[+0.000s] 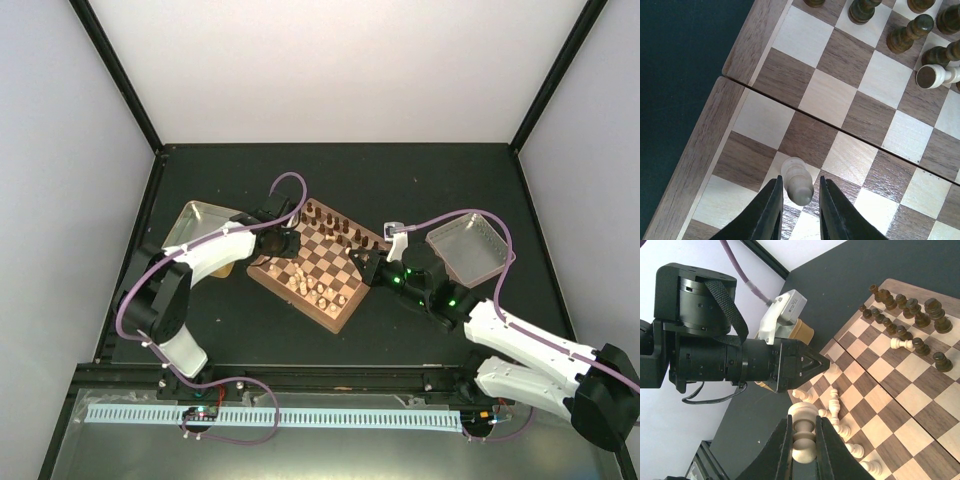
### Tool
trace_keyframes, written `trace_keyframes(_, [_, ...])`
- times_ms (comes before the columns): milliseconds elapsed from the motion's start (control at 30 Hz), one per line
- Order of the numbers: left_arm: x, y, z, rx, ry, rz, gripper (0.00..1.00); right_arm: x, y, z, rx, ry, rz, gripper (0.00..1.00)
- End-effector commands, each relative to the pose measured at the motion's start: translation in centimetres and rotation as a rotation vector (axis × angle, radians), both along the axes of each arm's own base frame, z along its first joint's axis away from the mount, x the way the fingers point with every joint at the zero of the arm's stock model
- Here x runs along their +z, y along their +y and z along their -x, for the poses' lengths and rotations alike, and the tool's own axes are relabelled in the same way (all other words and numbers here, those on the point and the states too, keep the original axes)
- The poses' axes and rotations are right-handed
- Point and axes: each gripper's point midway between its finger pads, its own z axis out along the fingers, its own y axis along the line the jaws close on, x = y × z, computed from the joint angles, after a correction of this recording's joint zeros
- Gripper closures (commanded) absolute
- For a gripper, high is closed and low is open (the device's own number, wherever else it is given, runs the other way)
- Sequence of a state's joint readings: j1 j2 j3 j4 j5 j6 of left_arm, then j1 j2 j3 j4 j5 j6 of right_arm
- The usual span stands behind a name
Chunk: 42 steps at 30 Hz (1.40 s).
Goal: Set up the chess pieces on the board
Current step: Pick up the chess piece from the chessboard, then place the chess piece on the chessboard.
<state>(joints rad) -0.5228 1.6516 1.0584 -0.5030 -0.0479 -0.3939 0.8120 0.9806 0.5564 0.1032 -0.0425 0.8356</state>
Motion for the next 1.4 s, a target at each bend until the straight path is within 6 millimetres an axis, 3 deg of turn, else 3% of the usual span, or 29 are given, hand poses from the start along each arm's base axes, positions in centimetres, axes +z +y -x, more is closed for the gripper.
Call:
trace_keyframes(0, [0.9,-0.9,-1.4,-0.028,-0.035,0.024,0.79,-0.1,-0.4,-0.2,-0.017,-0.009,0.008,0.91])
trace_keyframes(200, [0.7,-0.5,-1.3,-0.031,-0.050,0.007,0.95,0.1,-0.7,-0.2,-0.027,-0.019,0.016,0.92])
trace_keyframes(367, [2.5,-0.2,-0.1,-0.046,-0.068,0.024,0.96,0.3,-0.8,-0.2,-0.031,-0.027,0.018,0.92])
trace_keyframes(633, [4.1,0.1,4.1,-0.082,-0.031,0.052,0.96,-0.1,-0.3,-0.4,-0.019,-0.016,0.017,0.92])
trace_keyframes(800, [3.1,0.3,7.4,-0.121,0.002,0.028,0.95,-0.2,-0.1,-0.4,-0.015,-0.009,0.019,0.92])
trace_keyframes(933, [2.0,1.0,8.9,-0.130,0.018,0.002,0.95,-0.5,-0.1,-0.5,-0.016,-0.004,0.025,0.92])
trace_keyframes(1100, [1.5,0.6,9.3,-0.155,0.020,0.015,0.94,-0.6,0.2,-0.6,-0.009,0.004,0.023,0.92])
trace_keyframes(1367, [0.0,1.0,8.1,-0.129,0.021,-0.044,0.94,-0.4,0.3,-0.6,-0.007,0.004,0.026,0.92])
